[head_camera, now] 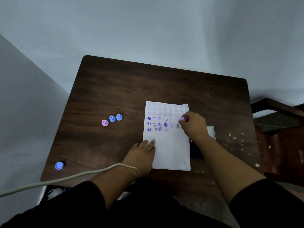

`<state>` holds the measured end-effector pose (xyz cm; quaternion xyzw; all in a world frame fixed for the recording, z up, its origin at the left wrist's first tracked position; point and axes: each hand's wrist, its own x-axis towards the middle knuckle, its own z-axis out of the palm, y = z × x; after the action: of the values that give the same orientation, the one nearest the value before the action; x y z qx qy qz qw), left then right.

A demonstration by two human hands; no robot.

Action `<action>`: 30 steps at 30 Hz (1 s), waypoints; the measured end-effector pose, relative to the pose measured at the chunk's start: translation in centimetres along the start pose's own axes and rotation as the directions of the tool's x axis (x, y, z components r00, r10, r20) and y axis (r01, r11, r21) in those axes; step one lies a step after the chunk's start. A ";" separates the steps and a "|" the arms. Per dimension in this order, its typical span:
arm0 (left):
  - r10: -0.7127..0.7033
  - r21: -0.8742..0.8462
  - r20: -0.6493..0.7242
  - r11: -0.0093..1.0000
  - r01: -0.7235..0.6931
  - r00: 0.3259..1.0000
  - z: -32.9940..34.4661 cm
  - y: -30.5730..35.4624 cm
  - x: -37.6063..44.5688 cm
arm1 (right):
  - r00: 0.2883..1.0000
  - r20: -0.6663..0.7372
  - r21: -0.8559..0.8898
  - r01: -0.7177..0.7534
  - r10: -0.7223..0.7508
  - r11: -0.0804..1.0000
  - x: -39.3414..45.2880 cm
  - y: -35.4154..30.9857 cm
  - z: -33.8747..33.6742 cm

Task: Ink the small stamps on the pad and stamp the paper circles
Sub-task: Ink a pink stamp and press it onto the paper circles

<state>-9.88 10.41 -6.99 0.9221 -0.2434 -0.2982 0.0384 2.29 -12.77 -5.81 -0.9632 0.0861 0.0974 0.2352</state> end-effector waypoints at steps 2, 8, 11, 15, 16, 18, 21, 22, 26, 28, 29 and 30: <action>0.013 -0.019 -0.022 1.000 -0.014 1.000 -0.2 -0.3 -0.1 | 0.999 -0.019 0.023 -0.041 0.042 0.999 0.4 -0.1 -0.4; 0.054 -0.106 -0.067 0.992 -0.061 0.996 -0.6 -1.7 -0.1 | 0.999 0.026 0.007 0.047 -0.047 0.999 0.7 -3.6 1.0; 0.024 -0.131 -0.098 0.991 -0.036 0.995 -0.8 -2.6 -0.7 | 0.990 0.085 -0.023 0.114 -0.112 0.993 1.1 -6.8 2.8; -0.062 -0.158 -0.107 0.986 0.045 0.992 -0.8 -4.3 -1.7 | 0.964 0.158 -0.067 0.227 -0.214 0.972 1.3 -10.8 5.4; -0.086 -0.163 -0.102 0.984 0.069 0.991 -0.7 -4.8 -2.1 | 0.956 0.174 -0.055 0.250 -0.238 0.967 1.3 -11.7 5.9; -0.129 -0.146 -0.123 0.983 0.110 0.984 -0.5 -5.5 -2.8 | 0.943 0.209 -0.027 0.269 -0.258 0.963 1.1 -13.3 6.9; -0.196 -0.120 -0.154 0.976 0.179 0.968 0.4 -6.5 -3.8 | 0.925 0.242 -0.048 0.313 -0.292 0.949 1.3 -15.6 8.3; -0.216 -0.121 -0.152 0.973 0.199 0.965 0.6 -6.8 -4.0 | 0.916 0.257 -0.064 0.334 -0.308 0.940 1.4 -16.3 8.8; -0.244 -0.138 -0.126 0.964 0.226 0.962 1.3 -7.6 -4.6 | 0.878 0.327 -0.130 0.408 -0.349 0.904 1.7 -18.0 10.0; -0.243 -0.159 -0.115 0.962 0.224 0.963 1.5 -7.6 -4.7 | 0.866 0.338 -0.152 0.435 -0.367 0.887 1.8 -18.3 10.4; -0.246 -0.173 -0.104 0.959 0.226 0.964 1.5 -7.6 -4.7 | 0.859 0.347 -0.160 0.449 -0.376 0.879 1.8 -18.5 10.5; -0.248 -0.187 -0.093 0.956 0.228 0.964 1.5 -7.6 -4.6 | 0.851 0.360 -0.174 0.464 -0.382 0.869 1.8 -18.5 10.6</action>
<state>-10.74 19.37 -7.36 0.9535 -0.1009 -0.2670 0.0968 6.41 8.20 -7.40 -0.9521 -0.1814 0.2050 0.1362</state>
